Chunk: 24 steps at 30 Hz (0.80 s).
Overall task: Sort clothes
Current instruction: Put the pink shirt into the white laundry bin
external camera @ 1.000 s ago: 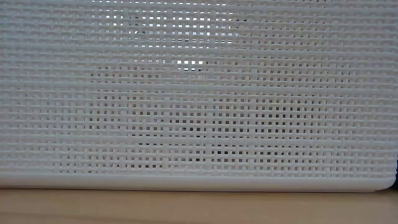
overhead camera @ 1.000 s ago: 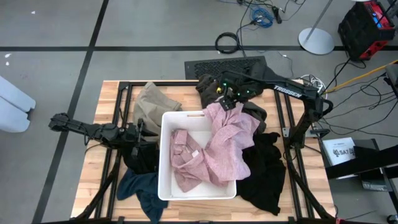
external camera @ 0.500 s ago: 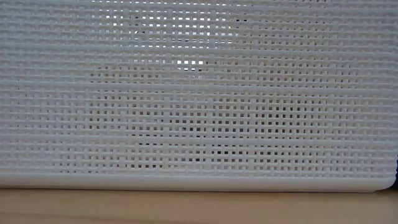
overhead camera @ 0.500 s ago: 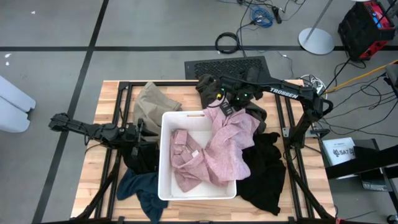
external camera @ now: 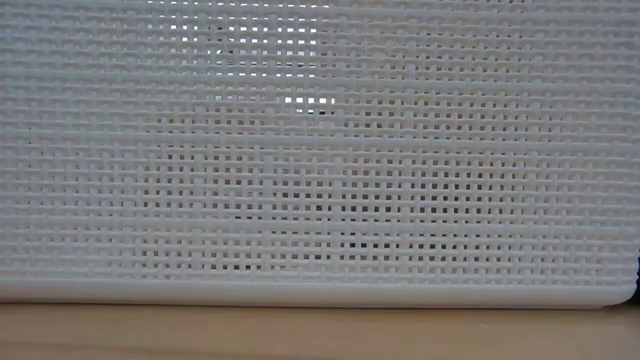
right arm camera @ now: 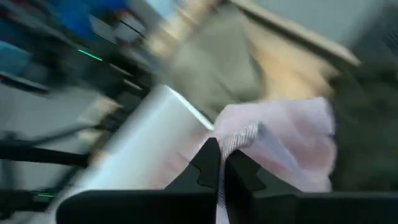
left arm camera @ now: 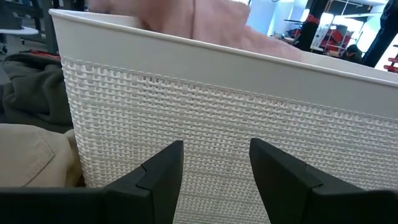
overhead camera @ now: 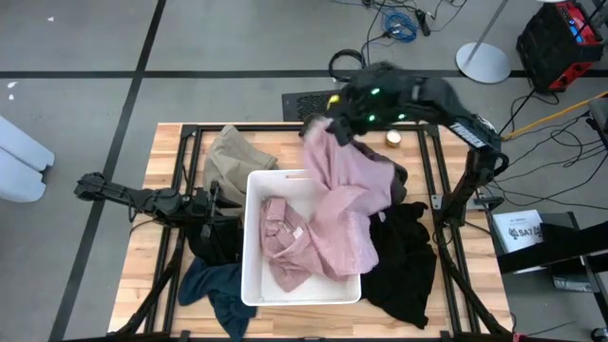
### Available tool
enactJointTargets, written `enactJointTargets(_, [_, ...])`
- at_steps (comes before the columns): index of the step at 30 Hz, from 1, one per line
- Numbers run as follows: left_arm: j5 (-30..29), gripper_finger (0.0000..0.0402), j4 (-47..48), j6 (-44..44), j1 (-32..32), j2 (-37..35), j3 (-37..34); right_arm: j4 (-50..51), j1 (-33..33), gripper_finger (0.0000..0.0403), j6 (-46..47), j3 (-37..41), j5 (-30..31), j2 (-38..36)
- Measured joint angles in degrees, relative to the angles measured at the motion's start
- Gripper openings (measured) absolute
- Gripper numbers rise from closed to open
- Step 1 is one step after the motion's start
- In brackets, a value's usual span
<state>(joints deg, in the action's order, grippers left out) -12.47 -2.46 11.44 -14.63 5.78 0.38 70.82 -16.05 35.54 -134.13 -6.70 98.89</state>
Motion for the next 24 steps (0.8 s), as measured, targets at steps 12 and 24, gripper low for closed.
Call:
enactJointTargets(12, [0.0,0.0193,-0.02,-0.15,0.0,0.86,0.01,-40.77,9.75,0.0,-3.61,0.55,-18.44,-4.2])
enactJointTargets(24, [0.0,0.0193,-0.02,0.22,0.0,1.09,0.0,-36.43,29.57,0.0,-11.75,0.55,-11.96,-1.05])
